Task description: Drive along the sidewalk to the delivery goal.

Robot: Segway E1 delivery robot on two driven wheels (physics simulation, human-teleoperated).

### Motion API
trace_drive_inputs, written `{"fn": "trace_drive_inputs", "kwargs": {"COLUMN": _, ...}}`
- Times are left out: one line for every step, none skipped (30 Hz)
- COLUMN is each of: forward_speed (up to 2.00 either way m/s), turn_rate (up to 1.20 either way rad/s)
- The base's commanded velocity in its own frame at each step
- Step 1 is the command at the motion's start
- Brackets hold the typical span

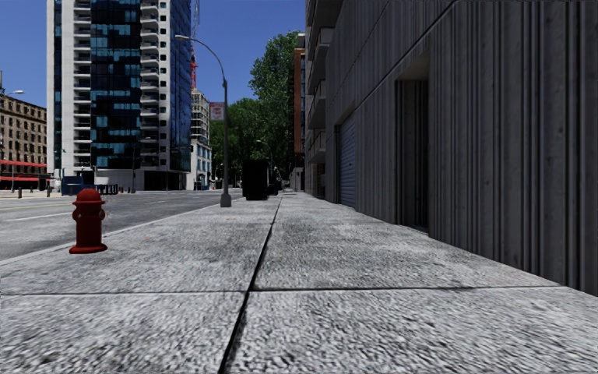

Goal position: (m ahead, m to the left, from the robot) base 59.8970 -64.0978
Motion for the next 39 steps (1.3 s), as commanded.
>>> {"fn": "trace_drive_inputs", "kwargs": {"forward_speed": 2.0, "turn_rate": 0.0}}
{"fn": "trace_drive_inputs", "kwargs": {"forward_speed": 2.0, "turn_rate": 0.0}}
{"fn": "trace_drive_inputs", "kwargs": {"forward_speed": 2.0, "turn_rate": 0.0}}
{"fn": "trace_drive_inputs", "kwargs": {"forward_speed": 2.0, "turn_rate": 0.0}}
{"fn": "trace_drive_inputs", "kwargs": {"forward_speed": 2.0, "turn_rate": 0.0}}
{"fn": "trace_drive_inputs", "kwargs": {"forward_speed": 2.0, "turn_rate": 0.0}}
{"fn": "trace_drive_inputs", "kwargs": {"forward_speed": 2.0, "turn_rate": 0.0}}
{"fn": "trace_drive_inputs", "kwargs": {"forward_speed": 2.0, "turn_rate": 0.0}}
{"fn": "trace_drive_inputs", "kwargs": {"forward_speed": 2.0, "turn_rate": 0.0}}
{"fn": "trace_drive_inputs", "kwargs": {"forward_speed": 2.0, "turn_rate": 0.0}}
{"fn": "trace_drive_inputs", "kwargs": {"forward_speed": 2.0, "turn_rate": 0.0}}
{"fn": "trace_drive_inputs", "kwargs": {"forward_speed": 2.0, "turn_rate": 0.0}}
{"fn": "trace_drive_inputs", "kwargs": {"forward_speed": 2.0, "turn_rate": 0.0}}
{"fn": "trace_drive_inputs", "kwargs": {"forward_speed": 2.0, "turn_rate": 0.0}}
{"fn": "trace_drive_inputs", "kwargs": {"forward_speed": 2.0, "turn_rate": 0.0}}
{"fn": "trace_drive_inputs", "kwargs": {"forward_speed": 2.0, "turn_rate": 0.0}}
{"fn": "trace_drive_inputs", "kwargs": {"forward_speed": 2.0, "turn_rate": 0.0}}
{"fn": "trace_drive_inputs", "kwargs": {"forward_speed": 2.0, "turn_rate": 0.0}}
{"fn": "trace_drive_inputs", "kwargs": {"forward_speed": 2.0, "turn_rate": 0.0}}
{"fn": "trace_drive_inputs", "kwargs": {"forward_speed": 2.0, "turn_rate": 0.0}}
{"fn": "trace_drive_inputs", "kwargs": {"forward_speed": 2.0, "turn_rate": 0.0}}
{"fn": "trace_drive_inputs", "kwargs": {"forward_speed": 2.0, "turn_rate": 0.0}}
{"fn": "trace_drive_inputs", "kwargs": {"forward_speed": 2.0, "turn_rate": 0.0}}
{"fn": "trace_drive_inputs", "kwargs": {"forward_speed": 2.0, "turn_rate": 0.0}}
{"fn": "trace_drive_inputs", "kwargs": {"forward_speed": 2.0, "turn_rate": 0.0}}
{"fn": "trace_drive_inputs", "kwargs": {"forward_speed": 2.0, "turn_rate": 0.0}}
{"fn": "trace_drive_inputs", "kwargs": {"forward_speed": 2.0, "turn_rate": 0.0}}
{"fn": "trace_drive_inputs", "kwargs": {"forward_speed": 2.0, "turn_rate": 0.0}}
{"fn": "trace_drive_inputs", "kwargs": {"forward_speed": 2.0, "turn_rate": 0.0}}
{"fn": "trace_drive_inputs", "kwargs": {"forward_speed": 2.0, "turn_rate": 0.0}}
{"fn": "trace_drive_inputs", "kwargs": {"forward_speed": 2.0, "turn_rate": 0.0}}
{"fn": "trace_drive_inputs", "kwargs": {"forward_speed": 2.0, "turn_rate": 0.0}}
{"fn": "trace_drive_inputs", "kwargs": {"forward_speed": 2.0, "turn_rate": 0.0}}
{"fn": "trace_drive_inputs", "kwargs": {"forward_speed": 2.0, "turn_rate": 0.0}}
{"fn": "trace_drive_inputs", "kwargs": {"forward_speed": 2.0, "turn_rate": 0.0}}
{"fn": "trace_drive_inputs", "kwargs": {"forward_speed": 2.0, "turn_rate": 0.0}}
{"fn": "trace_drive_inputs", "kwargs": {"forward_speed": 2.0, "turn_rate": 0.0}}
{"fn": "trace_drive_inputs", "kwargs": {"forward_speed": 2.0, "turn_rate": 0.0}}
{"fn": "trace_drive_inputs", "kwargs": {"forward_speed": 2.0, "turn_rate": 0.0}}
